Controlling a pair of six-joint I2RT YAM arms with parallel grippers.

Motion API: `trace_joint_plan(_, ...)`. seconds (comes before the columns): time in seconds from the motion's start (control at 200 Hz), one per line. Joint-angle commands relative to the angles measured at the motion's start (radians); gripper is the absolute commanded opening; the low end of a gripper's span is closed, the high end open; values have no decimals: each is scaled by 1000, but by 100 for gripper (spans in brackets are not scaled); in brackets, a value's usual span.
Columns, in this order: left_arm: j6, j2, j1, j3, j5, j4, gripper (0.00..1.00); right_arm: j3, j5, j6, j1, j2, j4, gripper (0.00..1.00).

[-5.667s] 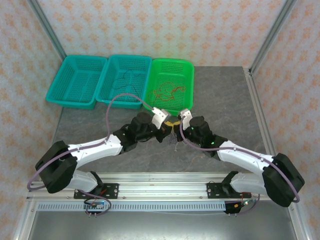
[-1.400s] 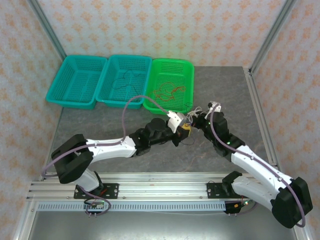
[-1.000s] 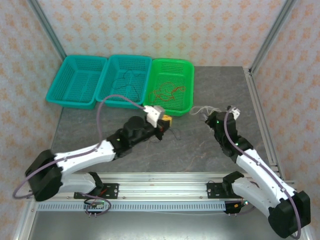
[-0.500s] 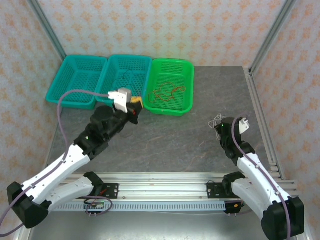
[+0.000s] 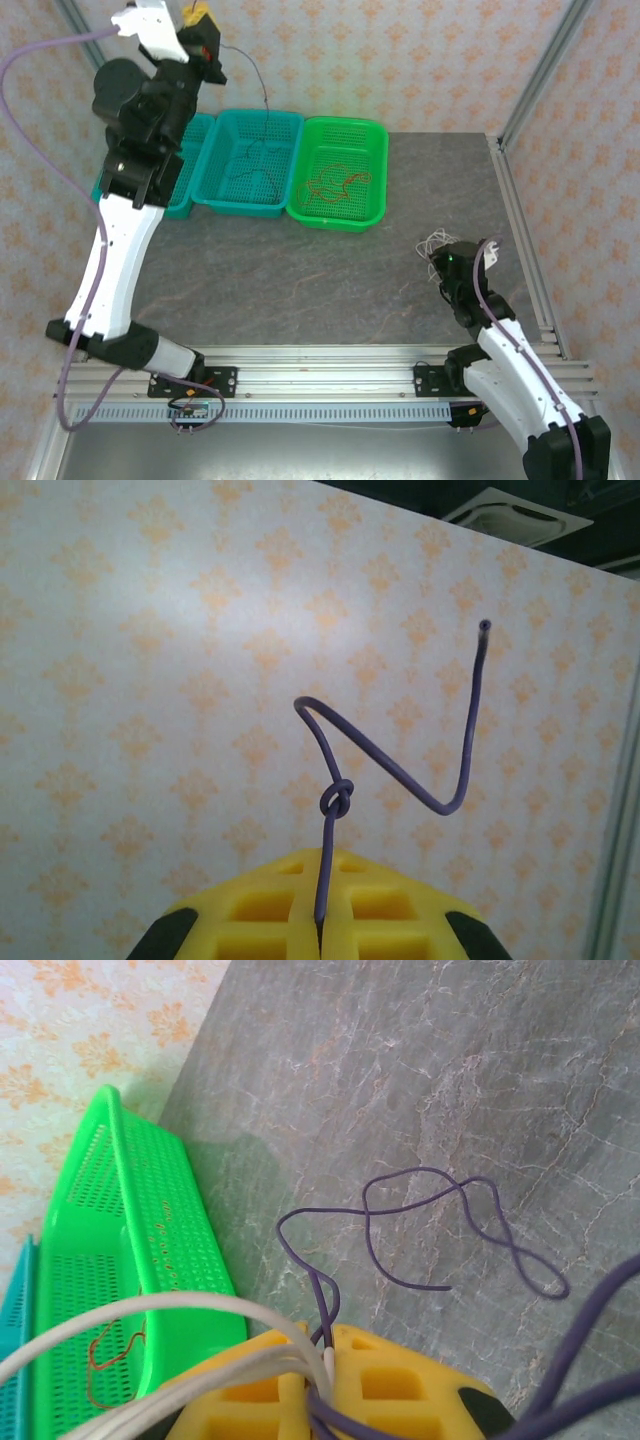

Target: Untangle the cables

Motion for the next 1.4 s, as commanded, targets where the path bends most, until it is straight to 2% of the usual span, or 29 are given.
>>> trace_joint_plan(0.0, 44, 117, 42, 119, 75, -7, 0, -16, -13, 29, -5, -38, -46, 0)
trace_joint_plan(0.105, 64, 202, 61, 208, 69, -28, 0, 6, -9, 19, -5, -68, -85, 0)
trace_joint_plan(0.2, 62, 243, 85, 184, 61, -15, 0, 27, 6, 0, -5, -87, -121, 0)
trace_joint_plan(0.31, 25, 296, 129, 136, 108, -14, 0, 35, 9, -6, -6, -98, -142, 0)
trace_joint_plan(0.535, -49, 331, 162, -157, 127, 56, 0, -2, -2, 45, -5, -89, -99, 0)
trace_joint_plan(0.646, -80, 381, 174, -206, 126, -27, 0, -2, -16, 50, -5, -84, -112, 0)
trace_joint_plan(0.836, -104, 411, 177, -327, 124, -61, 0, 1, -153, -16, -5, -75, -36, 0)
trace_joint_plan(0.851, -110, 410, 176, -331, 122, -65, 4, 2, -170, -22, -5, -71, -26, 0)
trace_joint_plan(0.941, -141, 381, 176, -347, 116, -81, 55, 24, -255, -53, -4, -42, 9, 0)
trace_joint_plan(0.976, -156, 355, 176, -357, 116, -78, 70, 38, -291, -72, -4, -24, 14, 0)
trace_joint_plan(1.021, -177, 308, 176, -377, 119, -64, 81, 57, -330, -95, -1, 0, 10, 0)
trace_joint_plan(1.141, -251, 140, 176, -454, 146, 0, 92, 89, -424, -134, 23, 72, 15, 0)
trace_joint_plan(1.281, -348, -79, 171, -567, 214, 48, 95, 102, -491, -173, 102, 155, 69, 0)
trace_joint_plan(1.396, -366, -248, 124, -662, 221, -19, 96, 110, -505, -192, 198, 243, 147, 0)
